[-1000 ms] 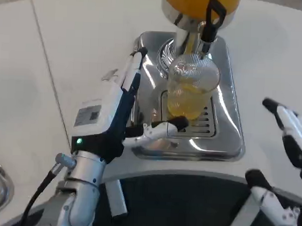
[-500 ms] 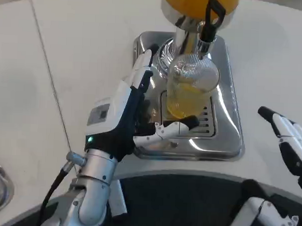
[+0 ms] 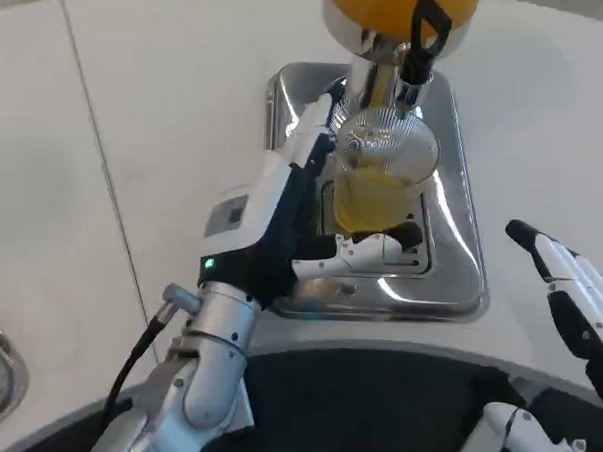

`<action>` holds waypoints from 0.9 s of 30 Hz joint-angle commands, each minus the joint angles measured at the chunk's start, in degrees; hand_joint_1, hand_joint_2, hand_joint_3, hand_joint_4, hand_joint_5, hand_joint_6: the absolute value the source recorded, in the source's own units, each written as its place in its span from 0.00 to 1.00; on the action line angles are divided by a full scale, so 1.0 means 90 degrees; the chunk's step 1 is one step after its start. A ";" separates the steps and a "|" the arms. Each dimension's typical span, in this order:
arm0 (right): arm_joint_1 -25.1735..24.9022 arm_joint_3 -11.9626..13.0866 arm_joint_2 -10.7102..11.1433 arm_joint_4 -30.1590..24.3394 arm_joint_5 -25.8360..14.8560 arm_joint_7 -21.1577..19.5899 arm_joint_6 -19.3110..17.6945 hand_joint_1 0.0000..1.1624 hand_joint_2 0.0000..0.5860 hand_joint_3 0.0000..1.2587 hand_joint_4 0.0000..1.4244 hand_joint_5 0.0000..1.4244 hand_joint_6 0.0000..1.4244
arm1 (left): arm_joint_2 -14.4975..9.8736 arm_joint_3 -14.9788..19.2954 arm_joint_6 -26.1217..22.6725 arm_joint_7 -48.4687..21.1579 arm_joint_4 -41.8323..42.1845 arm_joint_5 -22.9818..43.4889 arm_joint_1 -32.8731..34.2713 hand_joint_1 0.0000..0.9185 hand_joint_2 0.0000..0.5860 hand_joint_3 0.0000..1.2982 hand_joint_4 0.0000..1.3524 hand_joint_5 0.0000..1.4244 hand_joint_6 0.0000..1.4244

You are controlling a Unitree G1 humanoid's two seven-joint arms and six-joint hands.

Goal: Grasp the cup under the faucet to collect the drink, then remove the cup.

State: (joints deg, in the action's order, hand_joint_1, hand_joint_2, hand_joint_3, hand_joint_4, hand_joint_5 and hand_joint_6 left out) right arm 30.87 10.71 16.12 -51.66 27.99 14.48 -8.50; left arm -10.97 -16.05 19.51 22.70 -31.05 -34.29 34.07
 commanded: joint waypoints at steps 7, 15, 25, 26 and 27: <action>-0.0022 0.0001 0.0014 -0.0107 -0.0010 0.0180 0.0222 0.25 0.75 0.00 0.00 0.00 0.02 | 0.0248 -0.0123 0.0119 0.0134 -0.0712 0.0056 0.0377 0.37 0.07 0.00 0.00 0.21 0.21; -0.0292 -0.0084 0.0049 -0.0112 0.0019 0.0321 0.0452 0.24 0.72 0.00 0.00 0.01 0.03 | 0.0445 -0.0009 0.0143 0.0292 -0.1250 0.0272 0.0775 0.37 0.07 0.00 0.02 0.26 0.29; -0.0481 -0.0064 0.0097 -0.0070 -0.0037 0.0442 0.0605 0.24 0.74 0.01 0.00 0.03 0.04 | 0.0525 -0.0135 0.0097 0.0439 -0.1421 0.0228 0.0849 0.40 0.08 0.01 0.08 0.38 0.51; -0.0494 -0.0057 0.0102 -0.0069 -0.0042 0.0450 0.0615 0.24 0.74 0.01 0.00 0.03 0.04 | 0.0540 -0.0165 0.0077 0.0441 -0.1421 0.0204 0.0850 0.42 0.09 0.02 0.11 0.39 0.53; -0.0505 -0.0043 0.0105 -0.0071 -0.0052 0.0457 0.0628 0.25 0.75 0.01 0.00 0.03 0.05 | 0.0549 -0.0186 0.0064 0.0445 -0.1422 0.0190 0.0851 0.44 0.09 0.02 0.12 0.41 0.55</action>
State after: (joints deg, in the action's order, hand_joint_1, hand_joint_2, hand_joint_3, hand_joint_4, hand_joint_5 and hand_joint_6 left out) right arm 26.40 10.06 16.47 -52.13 27.91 18.07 -3.41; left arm -7.01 -16.74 20.54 26.81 -42.80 -32.00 41.80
